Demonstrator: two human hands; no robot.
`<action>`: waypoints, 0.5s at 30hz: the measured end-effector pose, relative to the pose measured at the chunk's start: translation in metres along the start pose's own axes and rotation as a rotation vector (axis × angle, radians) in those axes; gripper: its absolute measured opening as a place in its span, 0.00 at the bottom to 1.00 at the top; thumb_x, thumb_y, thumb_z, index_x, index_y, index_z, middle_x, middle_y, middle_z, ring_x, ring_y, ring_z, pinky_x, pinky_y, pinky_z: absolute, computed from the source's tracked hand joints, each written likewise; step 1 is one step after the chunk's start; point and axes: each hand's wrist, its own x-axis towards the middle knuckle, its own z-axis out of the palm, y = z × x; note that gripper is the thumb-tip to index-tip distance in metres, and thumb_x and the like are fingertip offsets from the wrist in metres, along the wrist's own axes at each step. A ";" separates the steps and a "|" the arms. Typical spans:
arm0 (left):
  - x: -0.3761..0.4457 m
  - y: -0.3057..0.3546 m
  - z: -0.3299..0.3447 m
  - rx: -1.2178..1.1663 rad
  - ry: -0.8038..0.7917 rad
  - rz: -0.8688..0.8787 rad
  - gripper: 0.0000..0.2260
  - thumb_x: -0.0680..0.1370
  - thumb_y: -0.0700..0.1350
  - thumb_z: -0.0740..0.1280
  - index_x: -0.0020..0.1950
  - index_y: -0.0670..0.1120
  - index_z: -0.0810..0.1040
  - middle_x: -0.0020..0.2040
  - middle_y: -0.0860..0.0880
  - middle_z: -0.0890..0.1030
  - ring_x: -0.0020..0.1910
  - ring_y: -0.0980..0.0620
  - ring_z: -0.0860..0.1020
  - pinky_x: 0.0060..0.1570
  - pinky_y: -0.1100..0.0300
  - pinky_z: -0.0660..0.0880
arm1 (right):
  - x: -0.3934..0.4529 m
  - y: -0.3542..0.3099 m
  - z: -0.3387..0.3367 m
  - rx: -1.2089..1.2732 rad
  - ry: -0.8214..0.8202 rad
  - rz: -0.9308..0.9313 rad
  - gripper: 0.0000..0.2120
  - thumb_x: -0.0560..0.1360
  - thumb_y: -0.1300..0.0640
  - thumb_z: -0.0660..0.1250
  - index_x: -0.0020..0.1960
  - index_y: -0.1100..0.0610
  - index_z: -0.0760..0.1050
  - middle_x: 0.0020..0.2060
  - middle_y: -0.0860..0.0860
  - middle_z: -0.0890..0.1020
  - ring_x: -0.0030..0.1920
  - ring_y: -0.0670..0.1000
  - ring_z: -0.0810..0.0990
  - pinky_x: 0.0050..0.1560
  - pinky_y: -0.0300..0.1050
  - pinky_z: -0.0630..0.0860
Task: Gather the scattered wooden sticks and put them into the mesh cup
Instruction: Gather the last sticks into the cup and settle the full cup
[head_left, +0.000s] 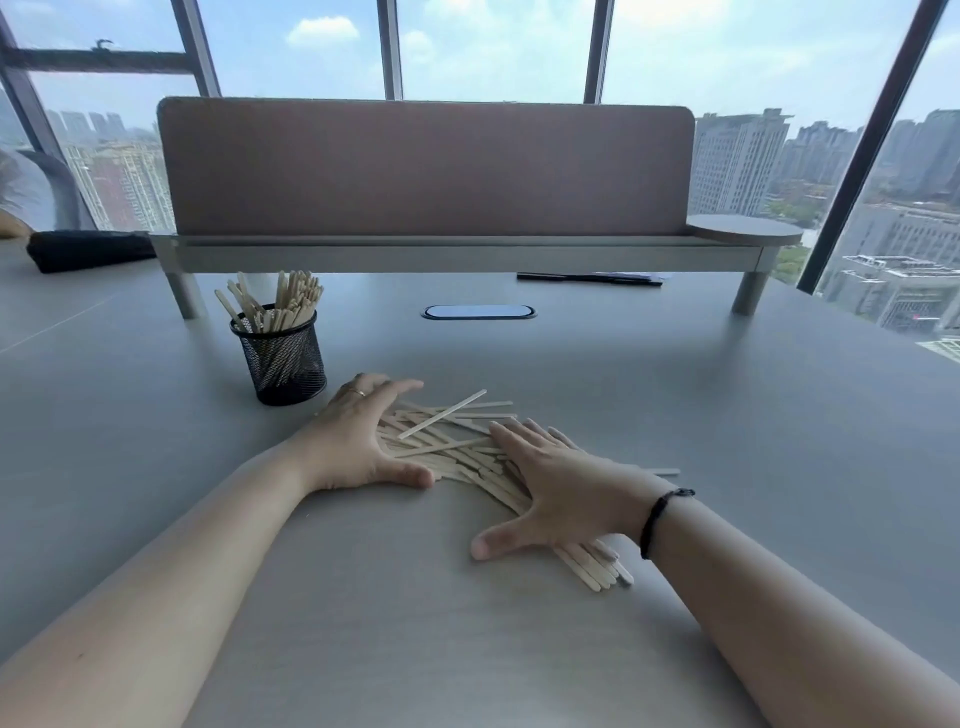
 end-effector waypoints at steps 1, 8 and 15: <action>0.002 -0.001 0.000 0.021 -0.020 0.009 0.62 0.46 0.85 0.61 0.78 0.63 0.59 0.77 0.53 0.60 0.77 0.53 0.58 0.74 0.57 0.57 | -0.001 0.002 -0.002 0.027 0.014 -0.011 0.62 0.61 0.25 0.70 0.81 0.47 0.42 0.80 0.42 0.48 0.80 0.44 0.43 0.78 0.43 0.44; 0.008 -0.004 0.001 -0.021 -0.057 0.014 0.51 0.54 0.81 0.67 0.74 0.62 0.68 0.75 0.62 0.68 0.75 0.59 0.64 0.75 0.56 0.60 | 0.004 0.033 -0.019 0.157 0.118 -0.037 0.49 0.61 0.36 0.79 0.77 0.43 0.62 0.70 0.39 0.72 0.68 0.41 0.70 0.66 0.36 0.65; 0.010 -0.009 0.003 -0.100 0.068 -0.028 0.33 0.61 0.72 0.75 0.63 0.61 0.79 0.60 0.61 0.81 0.60 0.61 0.78 0.61 0.62 0.72 | 0.006 0.060 -0.026 0.110 0.144 0.028 0.34 0.71 0.39 0.73 0.74 0.46 0.70 0.73 0.36 0.67 0.72 0.41 0.67 0.72 0.37 0.60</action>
